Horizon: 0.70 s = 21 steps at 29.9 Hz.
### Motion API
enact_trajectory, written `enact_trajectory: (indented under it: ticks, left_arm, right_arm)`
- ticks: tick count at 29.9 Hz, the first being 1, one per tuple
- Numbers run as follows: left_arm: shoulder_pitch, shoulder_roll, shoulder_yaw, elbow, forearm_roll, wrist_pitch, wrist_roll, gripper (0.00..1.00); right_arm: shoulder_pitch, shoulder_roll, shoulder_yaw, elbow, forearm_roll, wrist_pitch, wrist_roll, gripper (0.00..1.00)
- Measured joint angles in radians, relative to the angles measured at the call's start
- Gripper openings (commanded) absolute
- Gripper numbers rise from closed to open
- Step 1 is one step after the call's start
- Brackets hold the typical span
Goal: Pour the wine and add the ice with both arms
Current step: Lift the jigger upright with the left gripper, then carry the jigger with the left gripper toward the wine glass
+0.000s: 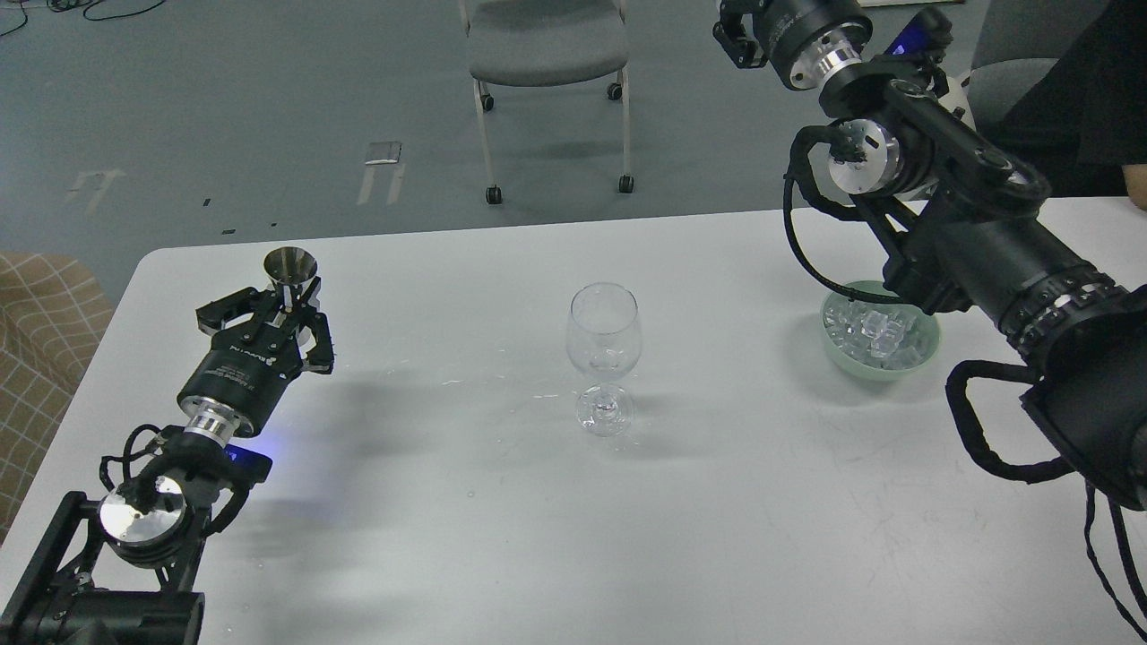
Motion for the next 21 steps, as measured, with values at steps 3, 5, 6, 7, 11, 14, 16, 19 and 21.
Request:
enact_trajectory:
  ticks: [3, 5, 6, 7, 11, 14, 16, 19, 21]
  left_arm:
    - [0.001, 0.001, 0.016, -0.035, 0.002, 0.021, 0.006, 0.00]
    - [0.002, 0.001, 0.022, -0.051, 0.002, 0.030, 0.011, 0.00]
    - [0.002, 0.001, 0.023, -0.057, 0.002, 0.032, 0.013, 0.00]
    - [0.002, 0.002, 0.025, -0.062, 0.002, 0.034, 0.015, 0.00]
    - [0.005, 0.016, 0.029, -0.090, 0.003, 0.040, 0.026, 0.00]
    - [0.007, 0.035, 0.040, -0.115, 0.003, 0.049, 0.030, 0.00]
    - [0.008, 0.045, 0.044, -0.134, 0.003, 0.054, 0.033, 0.00]
    - [0.009, 0.054, 0.046, -0.157, 0.003, 0.068, 0.043, 0.00]
    - [0.009, 0.058, 0.046, -0.170, 0.005, 0.082, 0.051, 0.00]
  right_arm:
    - [-0.027, 0.002, -0.004, -0.001, -0.001, 0.009, 0.018, 1.00]
    - [-0.060, 0.002, -0.009, 0.005, -0.001, 0.019, 0.035, 1.00]
    - [-0.080, 0.001, -0.012, 0.008, -0.001, 0.028, 0.043, 1.00]
    - [-0.096, -0.001, -0.013, 0.010, -0.001, 0.035, 0.052, 1.00]
    - [-0.150, -0.012, -0.015, 0.013, -0.001, 0.074, 0.094, 1.00]
    - [-0.176, -0.029, -0.015, 0.013, -0.001, 0.107, 0.124, 1.00]
    - [-0.191, -0.037, -0.015, 0.013, -0.001, 0.118, 0.139, 1.00]
    - [-0.212, -0.041, -0.015, 0.011, -0.002, 0.128, 0.158, 1.00]
    - [-0.224, -0.042, -0.015, 0.009, -0.003, 0.133, 0.167, 1.00]
